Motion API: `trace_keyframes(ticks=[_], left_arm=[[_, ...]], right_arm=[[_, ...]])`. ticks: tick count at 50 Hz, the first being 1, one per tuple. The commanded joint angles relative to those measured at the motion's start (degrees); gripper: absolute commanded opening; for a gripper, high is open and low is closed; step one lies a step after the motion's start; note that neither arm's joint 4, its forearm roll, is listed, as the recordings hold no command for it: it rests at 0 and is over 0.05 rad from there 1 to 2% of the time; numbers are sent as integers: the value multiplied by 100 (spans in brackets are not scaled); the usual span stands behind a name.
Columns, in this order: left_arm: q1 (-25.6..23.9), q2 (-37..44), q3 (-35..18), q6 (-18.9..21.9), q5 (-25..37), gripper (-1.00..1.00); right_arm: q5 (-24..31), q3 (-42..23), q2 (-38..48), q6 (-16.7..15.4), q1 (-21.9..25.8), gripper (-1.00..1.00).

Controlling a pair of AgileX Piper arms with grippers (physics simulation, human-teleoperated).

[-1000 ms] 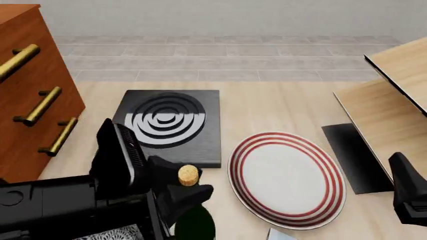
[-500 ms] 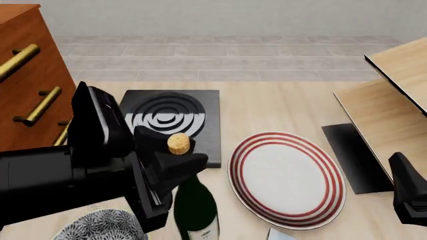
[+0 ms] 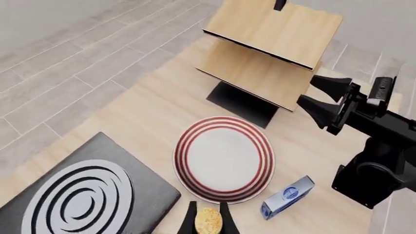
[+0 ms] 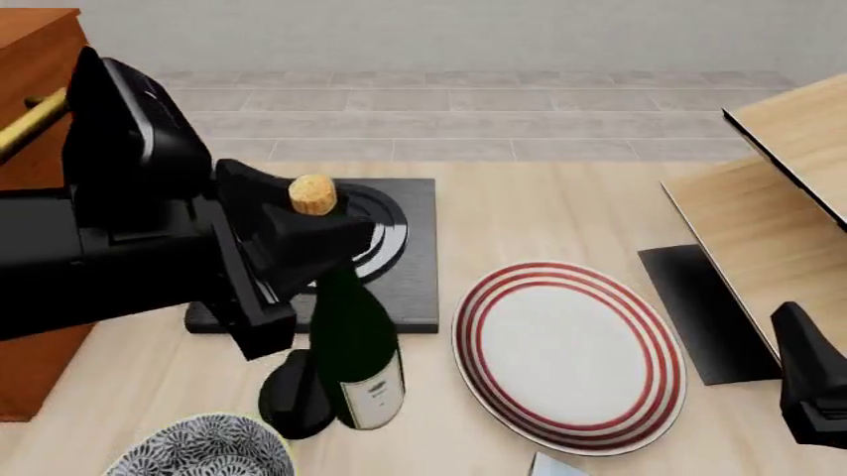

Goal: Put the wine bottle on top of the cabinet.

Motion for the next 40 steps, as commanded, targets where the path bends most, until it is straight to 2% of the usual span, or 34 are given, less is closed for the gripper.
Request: trace_keyframes(ticks=[1, 10, 17, 33, 40], left_arm=[[262, -107, -466, 155, 463, -100], [362, -69, -603, 211, 613, -100], [759, -281, -513, 196, 624, -100], [1194, -793, -381, 251, 851, -100], [1199, -959, -458, 319, 1118, -100]], right_arm=[[0, 0, -1, -1, 0, 100], [0, 0, 0, 0, -1, 100], [0, 0, 0, 1, -1, 100], [0, 0, 0, 0, 0, 100], [0, 0, -1, 1, 1, 100]])
